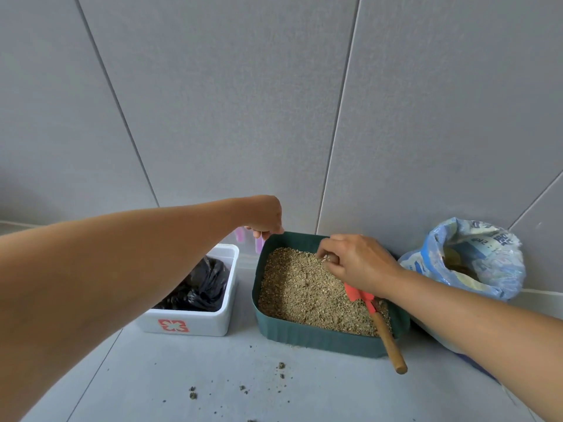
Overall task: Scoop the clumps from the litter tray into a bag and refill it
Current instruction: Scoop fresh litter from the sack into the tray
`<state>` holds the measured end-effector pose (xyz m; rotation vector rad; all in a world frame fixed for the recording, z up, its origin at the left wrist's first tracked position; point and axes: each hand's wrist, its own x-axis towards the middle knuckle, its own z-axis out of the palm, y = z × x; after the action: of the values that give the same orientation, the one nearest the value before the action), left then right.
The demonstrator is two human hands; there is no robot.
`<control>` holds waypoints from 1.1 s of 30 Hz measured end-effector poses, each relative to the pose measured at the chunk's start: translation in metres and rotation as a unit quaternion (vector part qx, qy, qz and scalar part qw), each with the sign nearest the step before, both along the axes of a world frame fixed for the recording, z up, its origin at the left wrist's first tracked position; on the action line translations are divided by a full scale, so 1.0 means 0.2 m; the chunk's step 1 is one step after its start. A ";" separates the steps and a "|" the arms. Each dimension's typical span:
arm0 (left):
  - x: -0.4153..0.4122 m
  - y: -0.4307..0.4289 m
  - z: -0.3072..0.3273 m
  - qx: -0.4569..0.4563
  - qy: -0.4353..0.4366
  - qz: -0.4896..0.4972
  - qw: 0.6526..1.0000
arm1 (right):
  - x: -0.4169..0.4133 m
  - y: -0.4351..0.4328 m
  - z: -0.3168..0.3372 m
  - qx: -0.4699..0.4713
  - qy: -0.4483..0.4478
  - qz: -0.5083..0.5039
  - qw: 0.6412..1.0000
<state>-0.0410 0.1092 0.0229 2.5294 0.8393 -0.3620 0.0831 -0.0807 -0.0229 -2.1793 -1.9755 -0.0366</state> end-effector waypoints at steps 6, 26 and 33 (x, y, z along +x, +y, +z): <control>-0.12 0.13 0.01 0.014 0.053 -0.007 0.998 | -0.11 0.21 0.11 -0.049 -0.045 0.020 0.998; -0.08 0.05 -0.12 -0.010 0.049 -0.065 0.997 | -0.02 0.22 -0.06 -0.044 0.158 -0.144 0.976; 0.13 -0.08 -0.25 -0.042 0.017 -0.088 0.995 | 0.09 0.11 -0.17 -0.025 0.198 -0.190 0.961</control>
<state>-0.0150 0.0941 -0.0266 2.5312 0.6018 -0.4878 0.1007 -0.0589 -0.0563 -2.3402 -1.3441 0.3653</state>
